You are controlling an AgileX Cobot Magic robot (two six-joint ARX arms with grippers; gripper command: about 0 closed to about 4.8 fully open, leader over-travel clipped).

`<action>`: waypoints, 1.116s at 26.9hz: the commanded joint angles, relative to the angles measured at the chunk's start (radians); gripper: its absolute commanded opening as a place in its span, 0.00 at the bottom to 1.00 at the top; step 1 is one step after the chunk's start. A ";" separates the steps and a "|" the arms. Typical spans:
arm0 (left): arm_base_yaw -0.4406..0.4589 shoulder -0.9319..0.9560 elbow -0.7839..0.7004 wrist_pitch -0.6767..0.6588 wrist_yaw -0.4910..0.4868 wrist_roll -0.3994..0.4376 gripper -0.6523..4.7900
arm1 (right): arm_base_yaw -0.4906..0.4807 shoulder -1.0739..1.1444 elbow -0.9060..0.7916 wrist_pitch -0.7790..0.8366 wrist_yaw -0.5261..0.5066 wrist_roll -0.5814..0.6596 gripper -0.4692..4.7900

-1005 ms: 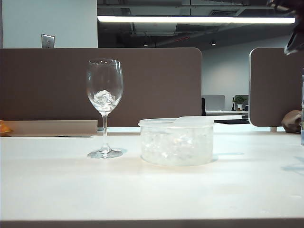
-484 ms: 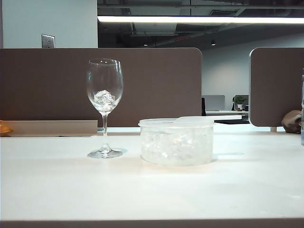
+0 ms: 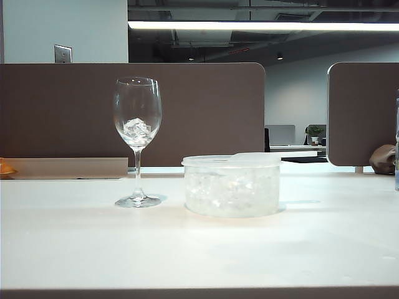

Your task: Pick up an ice shovel filled with ice cubes and pour the ice from the shovel into the glass.

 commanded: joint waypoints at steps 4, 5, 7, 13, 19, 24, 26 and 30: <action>0.001 0.001 0.001 0.002 0.004 0.003 0.11 | -0.006 -0.084 -0.056 0.003 -0.005 0.001 0.08; 0.001 0.001 0.001 0.002 0.004 0.003 0.11 | -0.006 -0.093 -0.059 -0.003 -0.004 0.001 0.08; 0.001 0.001 0.001 0.002 0.005 0.003 0.11 | -0.006 -0.111 -0.061 -0.024 -0.003 0.001 0.08; 0.001 0.001 0.001 0.002 0.004 0.003 0.11 | -0.066 -0.208 -0.070 -0.085 -0.036 0.000 0.08; 0.001 0.001 0.001 0.002 0.005 0.003 0.11 | -0.172 -0.317 -0.070 -0.160 -0.167 0.000 0.08; 0.001 0.001 0.001 0.002 0.005 0.004 0.11 | -0.203 -0.338 -0.070 -0.235 -0.229 0.000 0.08; 0.001 0.001 0.001 0.002 0.004 0.004 0.11 | -0.202 -0.338 -0.070 -0.275 -0.228 0.000 0.08; 0.001 0.001 0.001 0.002 0.004 0.004 0.11 | -0.202 -0.338 -0.070 -0.325 -0.220 -0.003 0.08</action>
